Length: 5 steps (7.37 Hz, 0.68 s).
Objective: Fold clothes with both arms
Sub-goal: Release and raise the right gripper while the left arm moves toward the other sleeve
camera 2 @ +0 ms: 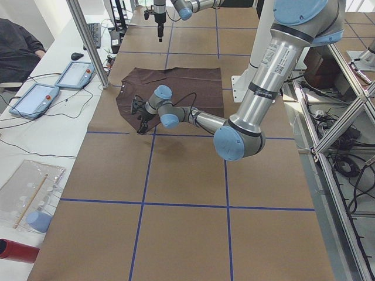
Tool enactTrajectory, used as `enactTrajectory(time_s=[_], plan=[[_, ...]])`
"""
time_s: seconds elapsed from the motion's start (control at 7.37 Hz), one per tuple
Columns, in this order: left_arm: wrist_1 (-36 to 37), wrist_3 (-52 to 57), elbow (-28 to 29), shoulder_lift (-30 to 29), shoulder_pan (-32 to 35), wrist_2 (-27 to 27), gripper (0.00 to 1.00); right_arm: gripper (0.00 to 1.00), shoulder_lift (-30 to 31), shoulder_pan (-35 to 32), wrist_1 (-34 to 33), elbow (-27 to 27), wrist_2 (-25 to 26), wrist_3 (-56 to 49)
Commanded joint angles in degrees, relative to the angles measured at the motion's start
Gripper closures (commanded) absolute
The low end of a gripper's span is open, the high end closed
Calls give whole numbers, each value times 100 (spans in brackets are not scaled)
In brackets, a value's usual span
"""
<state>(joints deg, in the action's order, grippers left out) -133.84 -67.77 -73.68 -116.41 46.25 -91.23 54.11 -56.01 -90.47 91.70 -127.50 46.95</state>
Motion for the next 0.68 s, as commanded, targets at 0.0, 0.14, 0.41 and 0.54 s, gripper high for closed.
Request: enactTrajectory(time_s=[0.0,0.14,0.41,0.54], plan=[[-64,18,196,-22,-46,53,7,0,-23,38,12,-20,6,33],[-64,27,249,-14,-150,53,10,0,-24,64,21,-20,14,51],[-64,18,249,-48,-230,53,13,0,-15,64,12,-20,23,34],[-55,35,223,-49,-230,53,26,0,-6,64,12,-11,23,42]])
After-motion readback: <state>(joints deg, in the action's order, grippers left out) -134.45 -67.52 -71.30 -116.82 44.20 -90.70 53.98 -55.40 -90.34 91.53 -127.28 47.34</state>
